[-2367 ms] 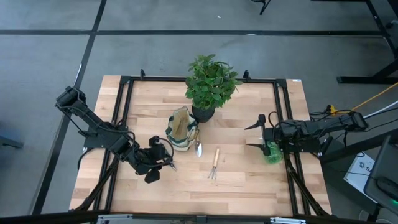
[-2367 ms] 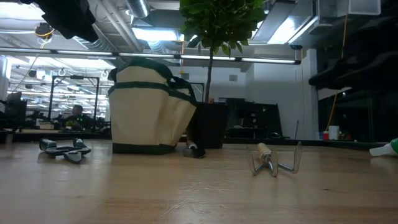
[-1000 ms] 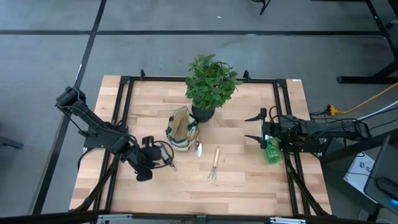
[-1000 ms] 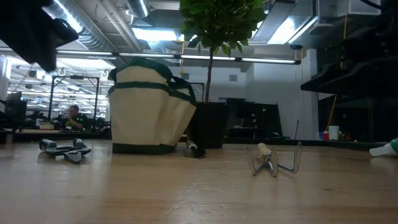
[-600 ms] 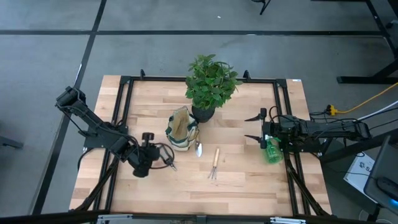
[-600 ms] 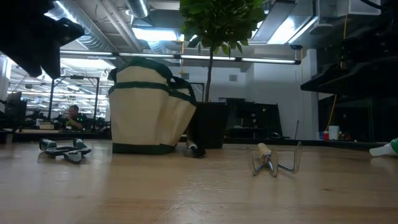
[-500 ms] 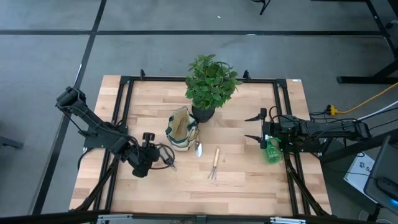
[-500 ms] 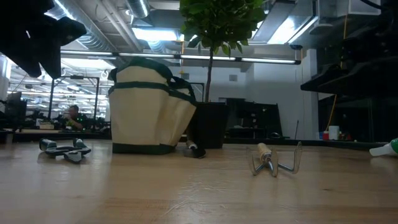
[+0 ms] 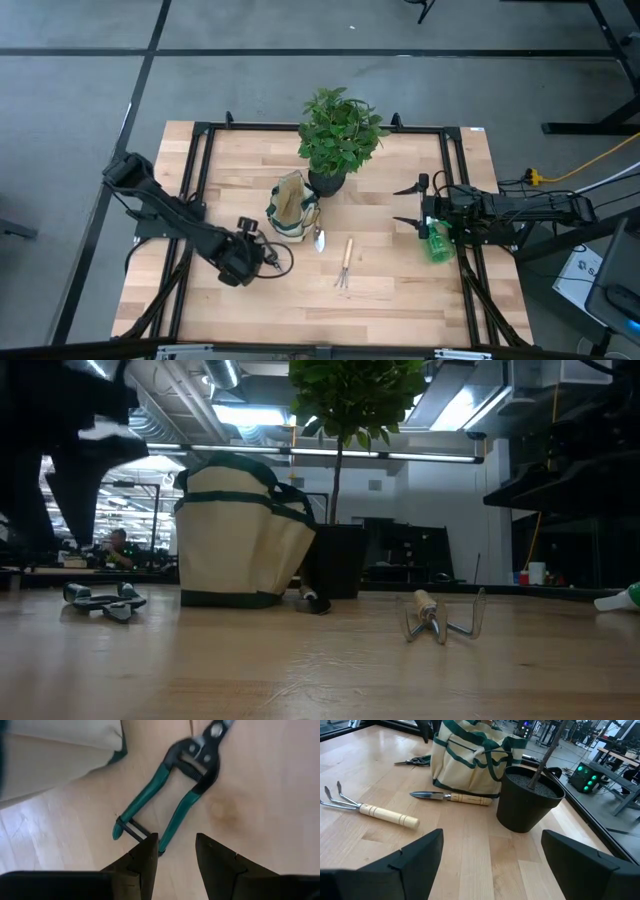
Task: Pick & Place Garden tools in Gardening bag
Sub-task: Put the green shears into the white bag
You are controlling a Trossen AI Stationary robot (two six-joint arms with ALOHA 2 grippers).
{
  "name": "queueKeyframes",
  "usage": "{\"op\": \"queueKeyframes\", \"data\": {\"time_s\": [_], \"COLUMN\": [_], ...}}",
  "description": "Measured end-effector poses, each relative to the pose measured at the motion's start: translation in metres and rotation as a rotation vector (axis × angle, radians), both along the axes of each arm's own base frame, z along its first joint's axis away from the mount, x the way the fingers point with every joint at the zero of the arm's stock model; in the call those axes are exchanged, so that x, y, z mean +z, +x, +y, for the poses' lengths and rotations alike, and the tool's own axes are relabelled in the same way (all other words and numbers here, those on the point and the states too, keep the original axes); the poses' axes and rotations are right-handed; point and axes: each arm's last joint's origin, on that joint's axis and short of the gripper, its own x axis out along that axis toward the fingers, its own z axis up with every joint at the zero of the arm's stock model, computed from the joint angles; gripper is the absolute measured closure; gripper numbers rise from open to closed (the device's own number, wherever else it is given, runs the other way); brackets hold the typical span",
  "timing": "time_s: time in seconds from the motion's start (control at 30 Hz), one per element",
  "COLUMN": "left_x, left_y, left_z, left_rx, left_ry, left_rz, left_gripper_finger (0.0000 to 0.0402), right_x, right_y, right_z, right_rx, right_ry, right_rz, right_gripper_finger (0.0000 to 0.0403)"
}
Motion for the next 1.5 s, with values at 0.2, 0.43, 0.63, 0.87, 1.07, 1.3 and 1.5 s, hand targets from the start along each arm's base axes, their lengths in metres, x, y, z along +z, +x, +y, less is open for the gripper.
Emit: {"op": "queueKeyframes", "data": {"time_s": [0.2,0.43,0.63,0.87,1.07,1.3,1.5], "left_x": [-0.020,-0.038,-0.046,-0.047,-0.047,-0.048,-0.041], "left_y": [0.008,0.017,0.020,0.019,0.019,0.018,0.017], "left_z": [0.000,-0.004,-0.007,-0.007,-0.008,-0.009,-0.011], "left_rx": [-0.003,-0.021,-0.032,0.083,0.152,0.245,0.255], "left_ry": [0.074,0.089,0.096,0.044,-0.019,-0.055,-0.113], "left_rz": [0.053,0.059,0.079,0.066,0.074,0.064,0.049], "left_gripper_finger": [0.0274,0.0274,0.0275,0.0292,0.0358,0.0379,0.0372], "right_x": [0.000,0.000,0.000,0.000,0.000,0.013,0.018], "right_y": [0.000,0.000,0.000,0.000,0.000,0.002,0.003], "right_z": [0.000,0.000,0.000,0.000,0.000,0.000,0.000], "right_rx": [0.000,0.001,0.002,0.002,0.002,-0.019,-0.022], "right_ry": [0.000,0.000,0.001,0.001,0.001,0.106,0.138], "right_rz": [0.000,0.000,0.000,0.000,0.000,-0.141,-0.193], "right_gripper_finger": [0.0062,0.0062,0.0062,0.0062,0.0062,0.0062,0.0062]}}
